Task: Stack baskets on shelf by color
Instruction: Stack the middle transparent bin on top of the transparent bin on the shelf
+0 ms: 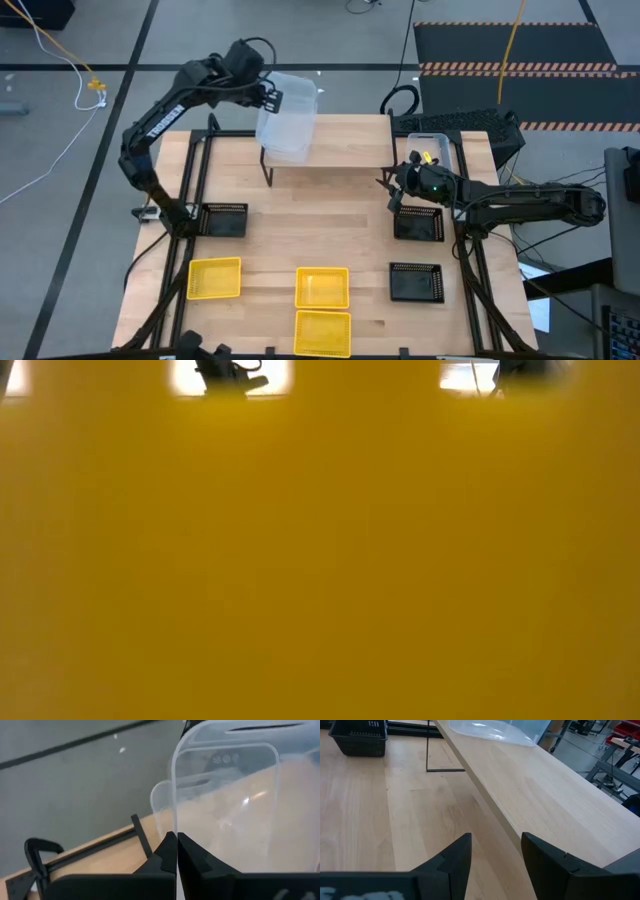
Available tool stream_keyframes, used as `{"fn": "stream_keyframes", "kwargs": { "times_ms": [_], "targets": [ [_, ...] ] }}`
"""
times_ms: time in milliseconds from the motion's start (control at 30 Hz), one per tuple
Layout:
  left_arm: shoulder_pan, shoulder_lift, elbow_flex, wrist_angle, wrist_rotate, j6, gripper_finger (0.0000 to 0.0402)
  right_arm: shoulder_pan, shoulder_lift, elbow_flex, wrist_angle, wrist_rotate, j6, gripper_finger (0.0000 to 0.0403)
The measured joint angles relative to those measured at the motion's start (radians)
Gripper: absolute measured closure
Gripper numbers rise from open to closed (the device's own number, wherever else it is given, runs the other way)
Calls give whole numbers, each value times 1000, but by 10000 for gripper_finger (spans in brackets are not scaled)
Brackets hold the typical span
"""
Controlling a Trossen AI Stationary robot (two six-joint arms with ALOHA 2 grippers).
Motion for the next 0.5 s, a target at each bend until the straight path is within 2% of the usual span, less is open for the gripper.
{"fn": "stream_keyframes", "kwargs": {
  "times_ms": [233,367,500],
  "targets": [
    [46,-77,2,8,98,-30,401,0,0,0,8,0,7,234],
    [103,-77,2,-50,207,-79,401,0,0,0,11,-1,23,234],
    [130,-59,2,-57,243,-111,401,0,0,0,16,-2,26,234]
  ]
}}
